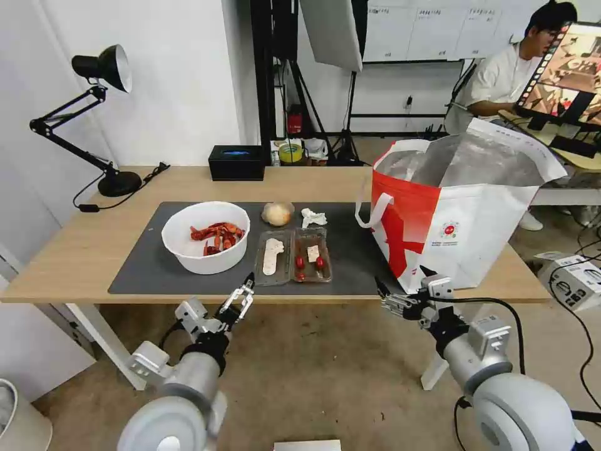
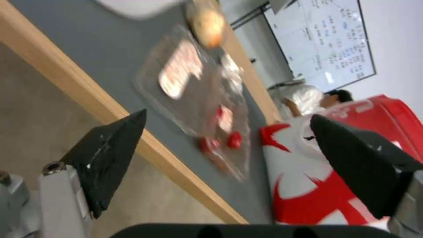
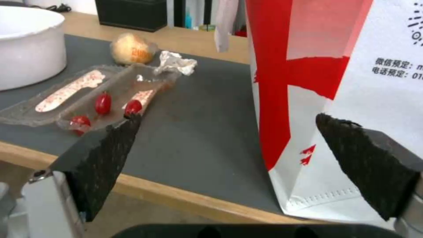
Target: Pick up the trash from the table and place it into the takeout bag.
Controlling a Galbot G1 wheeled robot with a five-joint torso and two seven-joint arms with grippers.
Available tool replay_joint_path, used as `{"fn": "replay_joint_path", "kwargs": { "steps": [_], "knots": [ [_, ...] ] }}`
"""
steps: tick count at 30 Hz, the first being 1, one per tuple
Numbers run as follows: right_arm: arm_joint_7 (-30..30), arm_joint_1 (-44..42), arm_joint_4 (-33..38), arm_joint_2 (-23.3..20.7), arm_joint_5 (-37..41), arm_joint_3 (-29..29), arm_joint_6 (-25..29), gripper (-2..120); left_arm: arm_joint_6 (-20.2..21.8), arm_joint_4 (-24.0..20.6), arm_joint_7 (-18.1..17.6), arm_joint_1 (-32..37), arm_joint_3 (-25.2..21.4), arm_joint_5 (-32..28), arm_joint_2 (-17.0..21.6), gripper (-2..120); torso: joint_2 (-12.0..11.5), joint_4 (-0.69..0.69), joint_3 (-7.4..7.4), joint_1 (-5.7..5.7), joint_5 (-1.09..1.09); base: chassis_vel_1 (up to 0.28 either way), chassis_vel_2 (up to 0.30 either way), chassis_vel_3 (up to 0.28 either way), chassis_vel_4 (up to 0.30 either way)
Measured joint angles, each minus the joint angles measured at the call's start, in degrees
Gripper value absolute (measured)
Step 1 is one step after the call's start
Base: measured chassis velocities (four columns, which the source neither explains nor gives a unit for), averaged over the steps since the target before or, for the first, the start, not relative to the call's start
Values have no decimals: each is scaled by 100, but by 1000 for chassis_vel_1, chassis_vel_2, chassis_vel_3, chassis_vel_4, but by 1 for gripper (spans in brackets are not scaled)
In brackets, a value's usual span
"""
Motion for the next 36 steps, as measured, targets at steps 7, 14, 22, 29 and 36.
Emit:
{"fn": "replay_joint_path", "kwargs": {
  "steps": [7,14,22,29,36],
  "knots": [
    [-1,-75,0,29,-17,5,14,100,-238,359,24,-248,456,-7,-156,100,0,0,0,0,0,0,0,0,0],
    [-2,-126,-3,43,-37,35,21,100,-343,700,20,-584,539,-208,-152,100,0,0,0,0,-1,0,0,0,0],
    [-3,-144,-42,87,-117,38,24,100,-9,942,-64,-926,480,-625,133,100,0,0,0,0,-1,0,0,0,0],
    [-5,-144,-85,175,-192,5,28,100,82,1057,-350,-1244,373,-1076,389,100,0,0,0,0,-1,0,0,0,0],
    [-4,-177,-87,202,-207,44,33,100,131,1222,-610,-1532,309,-1358,756,100,1,0,0,0,-1,0,0,0,0]
  ]
}}
